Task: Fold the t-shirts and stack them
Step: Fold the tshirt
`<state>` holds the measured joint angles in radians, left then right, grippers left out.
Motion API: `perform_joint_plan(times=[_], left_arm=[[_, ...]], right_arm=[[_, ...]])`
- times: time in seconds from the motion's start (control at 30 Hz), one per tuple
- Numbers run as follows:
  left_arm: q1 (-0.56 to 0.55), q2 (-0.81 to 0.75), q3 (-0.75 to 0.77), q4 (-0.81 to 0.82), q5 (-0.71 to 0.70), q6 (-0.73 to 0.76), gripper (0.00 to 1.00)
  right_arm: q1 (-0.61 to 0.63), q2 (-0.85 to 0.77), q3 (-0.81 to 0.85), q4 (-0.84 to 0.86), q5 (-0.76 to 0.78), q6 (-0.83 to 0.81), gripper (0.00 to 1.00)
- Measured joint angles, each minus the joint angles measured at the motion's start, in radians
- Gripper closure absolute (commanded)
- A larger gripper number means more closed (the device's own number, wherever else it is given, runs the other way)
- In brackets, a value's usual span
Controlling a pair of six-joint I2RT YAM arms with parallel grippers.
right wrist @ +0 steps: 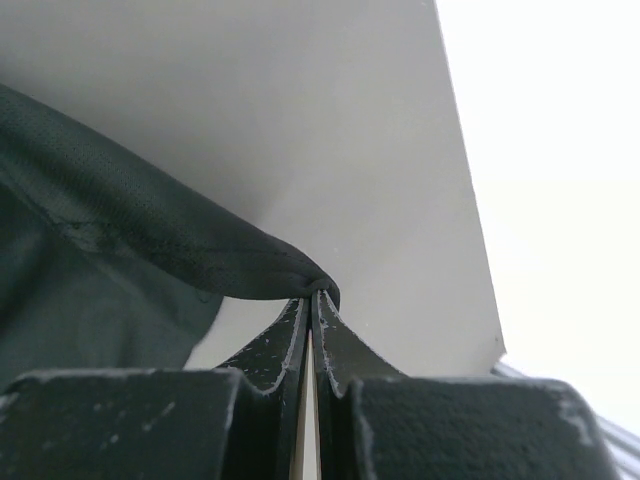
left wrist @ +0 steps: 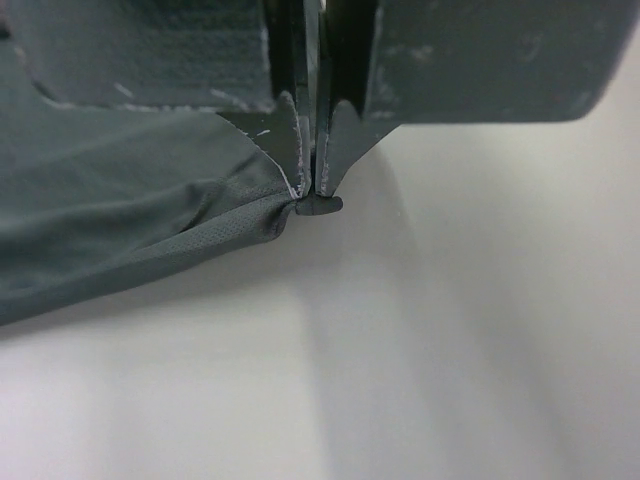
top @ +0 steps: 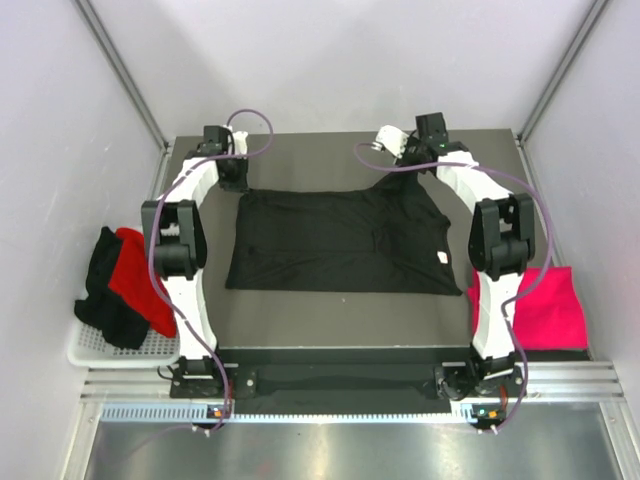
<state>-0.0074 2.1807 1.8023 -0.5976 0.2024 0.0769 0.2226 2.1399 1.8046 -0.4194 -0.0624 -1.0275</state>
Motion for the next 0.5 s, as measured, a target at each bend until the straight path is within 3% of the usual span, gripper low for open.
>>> perform_joint_plan(times=[0.5], left_arm=[[0.0,-0.283,-0.202,0.06,0.055,0.002,1.0]], right_arm=[[-0.003,-0.192,-0.09,-0.101,0.014,0.076,1.0]])
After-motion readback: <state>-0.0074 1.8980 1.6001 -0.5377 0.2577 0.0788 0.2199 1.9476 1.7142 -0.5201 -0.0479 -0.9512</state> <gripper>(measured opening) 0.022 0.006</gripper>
